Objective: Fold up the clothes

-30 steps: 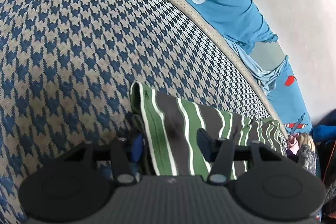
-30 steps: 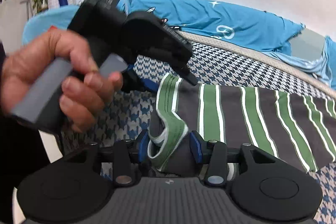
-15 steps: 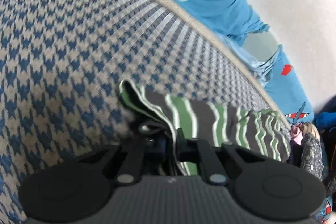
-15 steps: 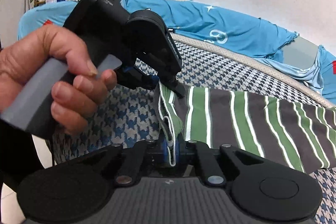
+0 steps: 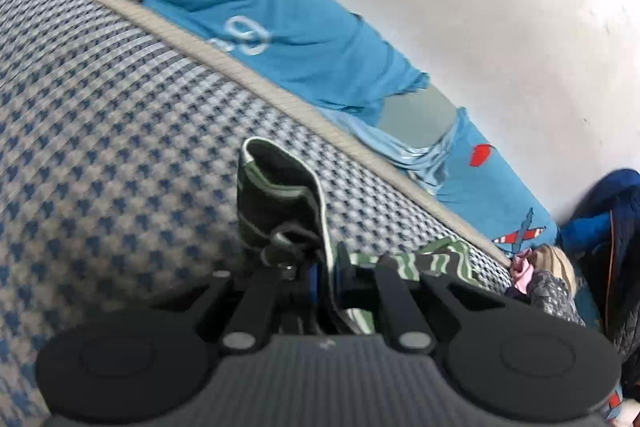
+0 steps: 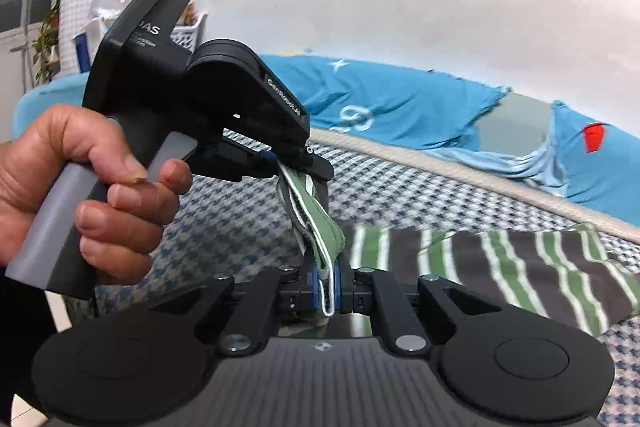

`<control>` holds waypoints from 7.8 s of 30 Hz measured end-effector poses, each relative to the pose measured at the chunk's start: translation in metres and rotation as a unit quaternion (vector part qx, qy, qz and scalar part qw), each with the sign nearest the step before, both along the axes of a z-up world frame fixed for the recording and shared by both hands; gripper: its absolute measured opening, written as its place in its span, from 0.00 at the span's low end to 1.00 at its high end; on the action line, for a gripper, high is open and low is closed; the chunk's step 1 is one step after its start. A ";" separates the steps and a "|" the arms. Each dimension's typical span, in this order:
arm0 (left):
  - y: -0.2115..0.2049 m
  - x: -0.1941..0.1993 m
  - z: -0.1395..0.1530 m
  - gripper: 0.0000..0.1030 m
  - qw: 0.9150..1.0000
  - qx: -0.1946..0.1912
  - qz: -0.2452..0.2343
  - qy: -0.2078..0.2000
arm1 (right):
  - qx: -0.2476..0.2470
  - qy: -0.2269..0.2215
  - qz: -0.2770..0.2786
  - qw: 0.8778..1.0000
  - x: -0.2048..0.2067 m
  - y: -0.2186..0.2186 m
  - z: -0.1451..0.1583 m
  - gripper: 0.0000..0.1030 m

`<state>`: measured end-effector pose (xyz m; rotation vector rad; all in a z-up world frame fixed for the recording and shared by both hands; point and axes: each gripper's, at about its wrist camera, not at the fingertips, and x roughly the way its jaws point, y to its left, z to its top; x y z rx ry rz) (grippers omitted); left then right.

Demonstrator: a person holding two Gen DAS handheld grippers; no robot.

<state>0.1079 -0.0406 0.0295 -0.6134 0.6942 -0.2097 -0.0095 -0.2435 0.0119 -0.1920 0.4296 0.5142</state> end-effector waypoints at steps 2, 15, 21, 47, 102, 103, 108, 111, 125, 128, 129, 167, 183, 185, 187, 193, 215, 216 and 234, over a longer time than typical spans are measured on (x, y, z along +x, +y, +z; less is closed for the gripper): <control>-0.015 0.008 0.008 0.06 1.000 0.005 -0.010 -0.006 | -0.002 -0.008 -0.008 1.000 0.004 -0.012 0.004 0.08; -0.125 0.063 0.041 0.06 0.996 0.051 -0.065 -0.030 | -0.001 -0.032 -0.062 0.998 0.039 -0.099 0.024 0.08; -0.180 0.085 0.038 0.06 0.993 0.068 -0.093 -0.031 | 0.021 -0.019 -0.111 0.993 0.061 -0.143 0.018 0.08; -0.243 0.137 0.006 0.57 0.986 0.103 -0.130 -0.021 | 0.018 0.077 -0.307 0.948 0.127 -0.216 -0.017 0.11; -0.189 0.076 -0.051 0.12 0.982 0.167 -0.091 0.006 | 0.067 0.111 -0.271 0.954 0.170 -0.207 -0.036 0.14; -0.188 0.077 -0.048 0.12 0.981 0.170 -0.089 0.005 | 0.076 0.114 -0.272 0.952 0.169 -0.207 -0.035 0.14; -0.173 0.076 -0.035 0.11 0.979 0.189 -0.079 0.009 | 0.109 0.139 -0.262 0.949 0.158 -0.193 -0.030 0.13; -0.159 0.067 -0.023 0.11 0.976 0.206 -0.077 0.008 | 0.121 0.153 -0.251 0.948 0.149 -0.177 -0.029 0.13; -0.066 0.001 -0.017 0.12 0.966 0.241 -0.074 0.051 | 0.073 0.169 -0.169 0.968 0.077 -0.076 -0.039 0.14; -0.055 -0.007 -0.026 0.19 0.970 0.228 -0.073 0.049 | 0.060 0.173 -0.169 0.969 0.070 -0.070 -0.042 0.18; -0.050 -0.008 -0.030 0.22 0.971 0.223 -0.067 0.051 | 0.059 0.173 -0.171 0.968 0.068 -0.071 -0.042 0.18; -0.044 -0.026 -0.028 0.65 0.972 0.222 -0.078 -0.002 | 0.005 0.111 -0.101 0.989 0.149 -0.083 -0.033 0.06; -0.046 -0.022 -0.036 0.70 0.971 0.233 -0.061 0.003 | 0.039 0.040 -0.125 0.991 0.162 -0.074 -0.010 0.04; -0.048 -0.021 -0.038 0.71 0.970 0.236 -0.060 0.005 | 0.035 0.042 -0.130 0.990 0.169 -0.073 -0.015 0.04; -0.049 -0.019 -0.041 0.71 0.969 0.240 -0.059 0.008 | 0.024 0.053 -0.136 0.989 0.175 -0.070 -0.022 0.04; -0.046 -0.014 -0.046 0.74 0.969 0.242 -0.048 0.022 | -0.008 0.081 -0.152 0.985 0.190 -0.062 -0.044 0.05; -0.041 -0.005 -0.047 0.81 0.971 0.237 -0.019 0.022 | 0.156 0.129 -0.218 0.955 0.143 -0.115 0.012 0.14; -0.040 -0.005 -0.048 0.81 0.971 0.237 -0.017 0.022 | 0.163 0.134 -0.224 0.952 0.138 -0.118 0.013 0.14; -0.057 -0.014 -0.039 0.88 0.966 0.258 -0.026 -0.009 | 0.177 0.137 -0.410 0.884 0.009 -0.222 0.037 0.25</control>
